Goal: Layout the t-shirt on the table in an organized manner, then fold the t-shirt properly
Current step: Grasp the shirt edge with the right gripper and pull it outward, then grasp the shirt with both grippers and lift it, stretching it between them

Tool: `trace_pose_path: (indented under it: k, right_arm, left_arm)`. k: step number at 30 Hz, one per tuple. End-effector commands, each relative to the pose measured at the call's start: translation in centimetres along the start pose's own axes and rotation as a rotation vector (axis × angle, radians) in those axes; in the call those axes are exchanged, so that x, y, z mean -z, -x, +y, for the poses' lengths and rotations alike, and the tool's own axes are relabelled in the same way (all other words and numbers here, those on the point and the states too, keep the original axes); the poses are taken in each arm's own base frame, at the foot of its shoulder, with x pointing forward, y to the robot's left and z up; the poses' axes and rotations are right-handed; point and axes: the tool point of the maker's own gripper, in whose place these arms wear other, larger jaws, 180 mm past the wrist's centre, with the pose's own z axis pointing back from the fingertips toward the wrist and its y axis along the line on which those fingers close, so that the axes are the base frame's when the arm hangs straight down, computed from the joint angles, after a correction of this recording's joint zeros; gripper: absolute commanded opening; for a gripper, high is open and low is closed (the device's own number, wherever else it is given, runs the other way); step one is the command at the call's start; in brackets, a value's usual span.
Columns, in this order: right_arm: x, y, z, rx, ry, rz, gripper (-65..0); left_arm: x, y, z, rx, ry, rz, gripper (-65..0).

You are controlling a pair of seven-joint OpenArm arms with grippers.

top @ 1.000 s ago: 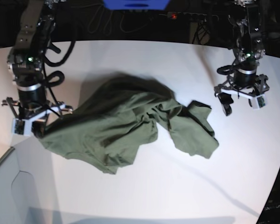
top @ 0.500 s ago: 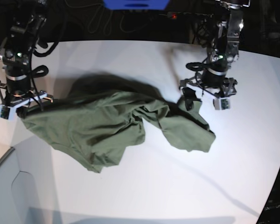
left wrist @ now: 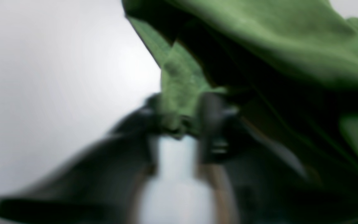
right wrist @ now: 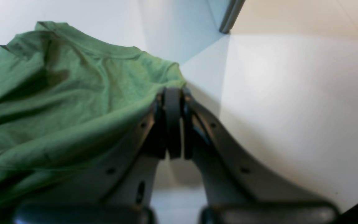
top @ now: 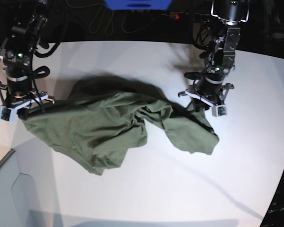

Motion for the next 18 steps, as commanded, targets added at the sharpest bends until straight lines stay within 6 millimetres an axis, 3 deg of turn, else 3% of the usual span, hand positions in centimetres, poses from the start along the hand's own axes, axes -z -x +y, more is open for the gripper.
trace_pose_path:
  k: [1, 2, 4, 8, 13, 18]
  right_arm:
    - [0.0, -1.0, -0.1, -0.003, -0.003, -0.038, -65.0]
    - [0.2, -0.9, 0.0, 0.000, -0.004, -0.033, -65.0]
    - [0.5, -0.4, 0.0, 0.002, -0.004, -0.019, -65.0]
    - [1.1, -0.6, 0.1, 0.010, -0.004, -0.023, -65.0]
    - [1.1, -0.8, 0.1, 0.010, -0.004, -0.027, -65.0]
    - [1.1, -0.6, 0.1, 0.012, -0.005, -0.023, -65.0]
  left_arm:
    - [0.0, -0.5, 0.5, 0.006, -0.010, -0.005, -60.4]
    - [0.0, -0.5, 0.6, 0.009, -0.011, -0.004, -65.0]
    - [-0.3, -1.0, 1.2, 0.023, -0.018, -0.016, -63.4]
    - [-2.6, -2.5, 5.2, 0.036, -0.086, -0.064, -65.0]
    - [-7.3, -4.7, 11.0, 0.044, -0.205, -0.142, -65.0]
    - [-11.6, -5.0, 14.5, 0.062, -0.299, -0.165, -65.0]
